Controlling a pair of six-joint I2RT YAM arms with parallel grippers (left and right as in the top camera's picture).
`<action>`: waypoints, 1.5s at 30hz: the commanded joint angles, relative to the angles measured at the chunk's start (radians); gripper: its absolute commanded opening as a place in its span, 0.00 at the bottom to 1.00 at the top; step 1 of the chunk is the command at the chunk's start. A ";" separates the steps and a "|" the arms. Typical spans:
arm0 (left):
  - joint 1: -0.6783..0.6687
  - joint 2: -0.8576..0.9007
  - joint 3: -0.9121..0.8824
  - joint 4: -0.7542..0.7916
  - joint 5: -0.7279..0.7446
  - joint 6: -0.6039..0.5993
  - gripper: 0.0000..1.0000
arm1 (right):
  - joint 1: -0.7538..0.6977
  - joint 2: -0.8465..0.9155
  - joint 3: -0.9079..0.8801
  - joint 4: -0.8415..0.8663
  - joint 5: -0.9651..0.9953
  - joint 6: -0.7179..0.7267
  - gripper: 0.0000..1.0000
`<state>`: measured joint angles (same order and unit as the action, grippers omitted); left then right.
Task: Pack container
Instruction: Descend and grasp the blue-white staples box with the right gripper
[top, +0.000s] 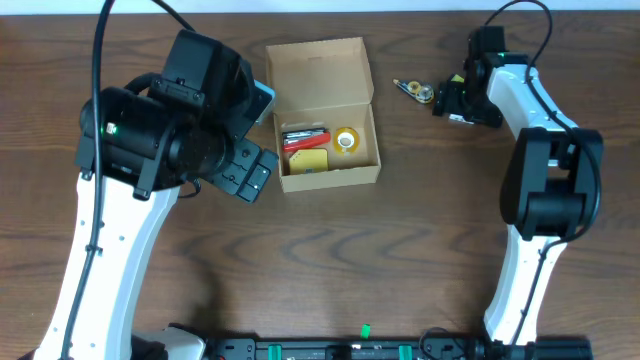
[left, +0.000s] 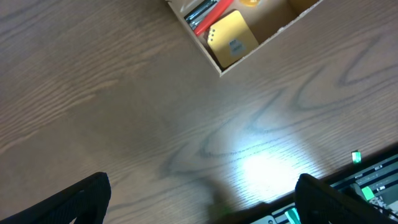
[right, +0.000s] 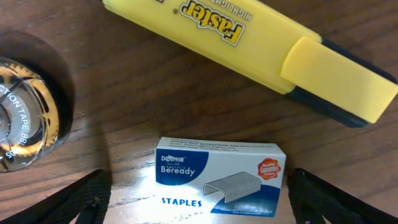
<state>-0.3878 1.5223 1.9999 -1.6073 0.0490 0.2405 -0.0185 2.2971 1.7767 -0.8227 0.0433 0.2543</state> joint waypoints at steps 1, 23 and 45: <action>0.001 -0.010 0.016 -0.025 -0.005 0.007 0.95 | -0.003 0.013 -0.008 0.004 0.002 0.023 0.90; 0.001 -0.010 0.016 -0.025 -0.005 0.007 0.95 | -0.003 0.043 -0.008 0.048 0.058 0.043 0.70; 0.001 -0.010 0.016 -0.025 -0.004 0.007 0.95 | -0.002 0.042 -0.007 0.019 0.057 0.056 0.48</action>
<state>-0.3878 1.5223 1.9999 -1.6073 0.0490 0.2405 -0.0185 2.3085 1.7786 -0.7887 0.0757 0.3073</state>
